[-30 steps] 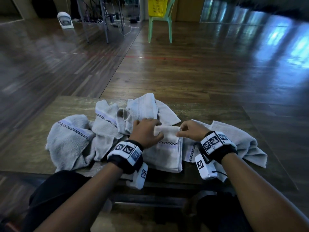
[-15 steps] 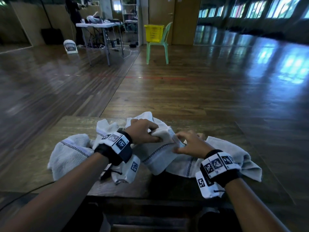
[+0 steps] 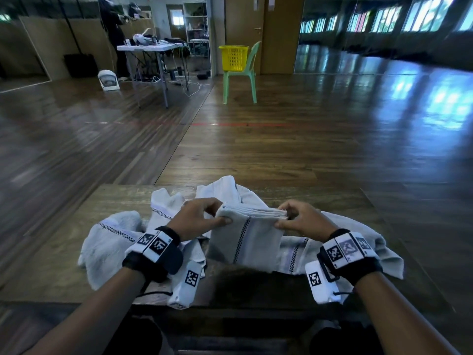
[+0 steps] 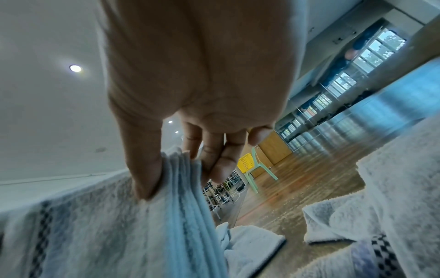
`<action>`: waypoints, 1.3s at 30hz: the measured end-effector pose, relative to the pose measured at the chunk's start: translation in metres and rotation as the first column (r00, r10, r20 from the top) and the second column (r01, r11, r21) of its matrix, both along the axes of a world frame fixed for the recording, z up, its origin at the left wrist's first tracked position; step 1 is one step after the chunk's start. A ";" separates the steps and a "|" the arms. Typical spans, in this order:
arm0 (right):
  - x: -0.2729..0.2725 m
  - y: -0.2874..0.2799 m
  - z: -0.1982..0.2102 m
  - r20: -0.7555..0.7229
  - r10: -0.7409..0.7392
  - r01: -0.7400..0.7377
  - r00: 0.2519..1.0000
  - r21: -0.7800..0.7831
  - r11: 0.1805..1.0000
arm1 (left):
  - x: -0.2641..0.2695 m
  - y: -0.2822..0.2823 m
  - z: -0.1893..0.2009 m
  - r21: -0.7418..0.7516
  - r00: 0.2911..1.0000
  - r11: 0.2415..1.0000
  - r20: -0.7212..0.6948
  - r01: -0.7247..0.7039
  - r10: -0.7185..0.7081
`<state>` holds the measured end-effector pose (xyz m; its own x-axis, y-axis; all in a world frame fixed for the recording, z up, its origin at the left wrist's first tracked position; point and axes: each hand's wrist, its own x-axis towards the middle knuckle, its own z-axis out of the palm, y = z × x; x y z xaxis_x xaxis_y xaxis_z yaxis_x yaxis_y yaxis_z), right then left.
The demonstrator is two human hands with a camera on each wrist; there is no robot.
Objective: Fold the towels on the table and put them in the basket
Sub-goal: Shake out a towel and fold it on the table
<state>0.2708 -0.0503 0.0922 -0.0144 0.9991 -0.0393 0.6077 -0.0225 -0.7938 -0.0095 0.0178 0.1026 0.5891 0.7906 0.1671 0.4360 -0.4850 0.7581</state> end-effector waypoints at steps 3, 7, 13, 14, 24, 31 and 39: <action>0.004 0.002 -0.003 -0.022 -0.012 0.012 1.000 -0.001 1.000 | -0.002 -0.002 -0.014 -0.070 0.999 0.997 0.037 -0.014 0.017; 0.004 0.003 -0.005 -0.021 0.010 -0.010 1.000 0.002 1.000 | -0.004 -0.006 -0.029 -0.099 0.999 0.995 0.034 0.008 -0.005; 0.000 0.004 0.001 -0.181 0.062 -0.086 0.982 -0.131 0.988 | -0.004 -0.002 -0.022 -0.256 0.988 0.966 0.140 -0.021 0.058; -0.001 0.004 0.001 -0.142 0.077 -0.100 0.987 -0.159 0.982 | -0.005 0.001 -0.024 -0.287 0.991 0.957 0.119 -0.031 0.068; -0.033 0.017 -0.066 0.593 0.186 -0.018 0.784 -0.278 0.960 | 0.010 0.009 -0.083 0.048 0.734 0.998 -0.675 -0.052 0.071; -0.031 0.028 -0.070 0.663 0.233 -0.118 0.712 -0.214 0.970 | 0.012 0.016 -0.083 0.093 0.773 0.993 -0.634 0.072 0.003; -0.028 0.036 -0.072 0.599 0.293 -0.155 0.745 -0.273 0.950 | 0.011 0.025 -0.087 0.081 0.803 0.991 -0.595 0.108 -0.039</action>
